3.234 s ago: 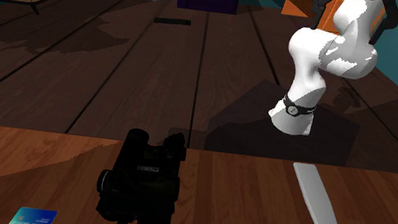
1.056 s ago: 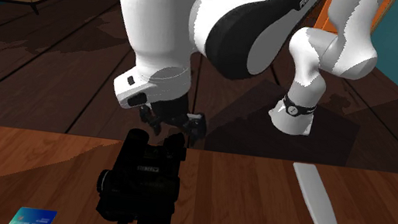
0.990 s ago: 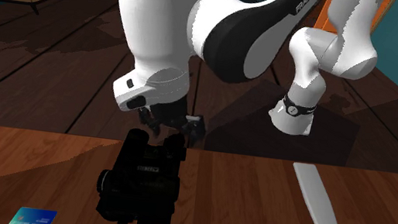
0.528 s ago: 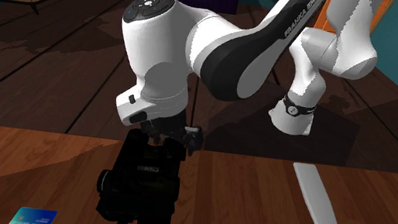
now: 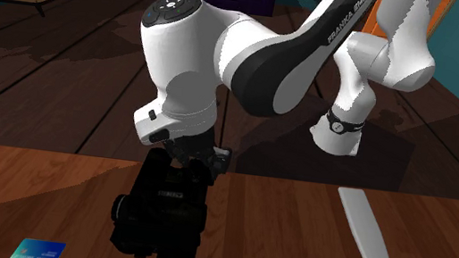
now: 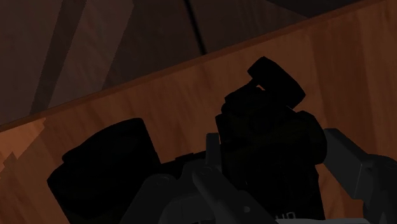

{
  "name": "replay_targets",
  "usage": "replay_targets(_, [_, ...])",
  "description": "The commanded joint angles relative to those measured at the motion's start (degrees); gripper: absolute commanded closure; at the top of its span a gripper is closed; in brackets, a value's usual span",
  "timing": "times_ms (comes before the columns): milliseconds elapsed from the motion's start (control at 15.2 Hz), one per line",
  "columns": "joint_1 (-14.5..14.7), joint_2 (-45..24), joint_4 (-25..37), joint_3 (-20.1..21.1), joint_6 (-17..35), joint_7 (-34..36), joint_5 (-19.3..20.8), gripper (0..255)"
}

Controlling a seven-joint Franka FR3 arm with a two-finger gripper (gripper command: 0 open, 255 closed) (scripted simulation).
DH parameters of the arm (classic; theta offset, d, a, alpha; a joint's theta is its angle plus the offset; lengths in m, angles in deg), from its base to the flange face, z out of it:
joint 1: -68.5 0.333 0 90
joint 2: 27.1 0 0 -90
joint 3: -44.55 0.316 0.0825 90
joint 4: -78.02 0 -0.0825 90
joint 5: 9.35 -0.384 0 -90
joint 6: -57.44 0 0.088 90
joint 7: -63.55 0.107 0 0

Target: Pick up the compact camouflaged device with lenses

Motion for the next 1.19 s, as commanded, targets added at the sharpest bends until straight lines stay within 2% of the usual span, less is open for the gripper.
replay_targets(0, [0.0,-0.02,0.02,0.0,0.04,0.02,-0.02,255])
replay_targets(1122, [0.28,5.33,5.18,-0.28,-10.38,0.75,1.25,255])
